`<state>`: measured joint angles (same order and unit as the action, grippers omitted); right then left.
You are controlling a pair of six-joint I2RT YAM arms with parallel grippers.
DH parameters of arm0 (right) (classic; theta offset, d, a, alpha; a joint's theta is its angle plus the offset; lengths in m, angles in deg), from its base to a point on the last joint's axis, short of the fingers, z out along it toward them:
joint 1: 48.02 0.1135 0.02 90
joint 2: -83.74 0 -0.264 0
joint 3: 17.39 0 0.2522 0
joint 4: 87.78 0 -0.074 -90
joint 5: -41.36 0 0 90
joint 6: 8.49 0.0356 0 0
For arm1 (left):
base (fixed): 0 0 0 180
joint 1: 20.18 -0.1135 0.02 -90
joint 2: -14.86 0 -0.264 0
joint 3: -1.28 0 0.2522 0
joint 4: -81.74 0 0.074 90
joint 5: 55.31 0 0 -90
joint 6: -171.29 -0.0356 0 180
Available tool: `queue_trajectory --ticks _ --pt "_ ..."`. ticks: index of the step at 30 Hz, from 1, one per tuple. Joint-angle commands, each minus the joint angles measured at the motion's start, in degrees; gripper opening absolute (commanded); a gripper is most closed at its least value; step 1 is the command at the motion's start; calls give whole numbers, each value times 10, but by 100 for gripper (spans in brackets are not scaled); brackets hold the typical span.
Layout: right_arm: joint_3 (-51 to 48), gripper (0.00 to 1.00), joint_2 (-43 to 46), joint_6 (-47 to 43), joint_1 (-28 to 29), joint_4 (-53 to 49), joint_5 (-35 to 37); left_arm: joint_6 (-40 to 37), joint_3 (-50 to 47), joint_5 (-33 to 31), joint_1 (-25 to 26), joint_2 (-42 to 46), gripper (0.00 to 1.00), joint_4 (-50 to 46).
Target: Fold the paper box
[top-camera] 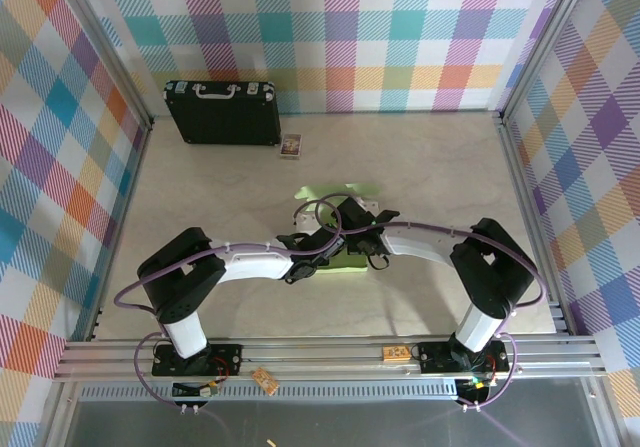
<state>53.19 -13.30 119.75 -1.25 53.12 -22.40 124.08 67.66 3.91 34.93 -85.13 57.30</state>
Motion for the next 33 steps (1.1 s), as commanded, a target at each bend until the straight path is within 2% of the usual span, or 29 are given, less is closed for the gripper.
queue_trajectory --ticks 1,8,16,33 --pt "10 0 -31 11 9 -39 7 2 12 3 14 -21 0 -30" --pt "29 0 -50 4 14 -73 37 5 29 -17 14 -42 0 -80" --pt "37 0 -55 -2 15 -92 45 1 27 -20 14 -27 0 -86" --pt "22 0 -37 -10 14 -64 26 -1 13 -2 14 -9 0 -64"
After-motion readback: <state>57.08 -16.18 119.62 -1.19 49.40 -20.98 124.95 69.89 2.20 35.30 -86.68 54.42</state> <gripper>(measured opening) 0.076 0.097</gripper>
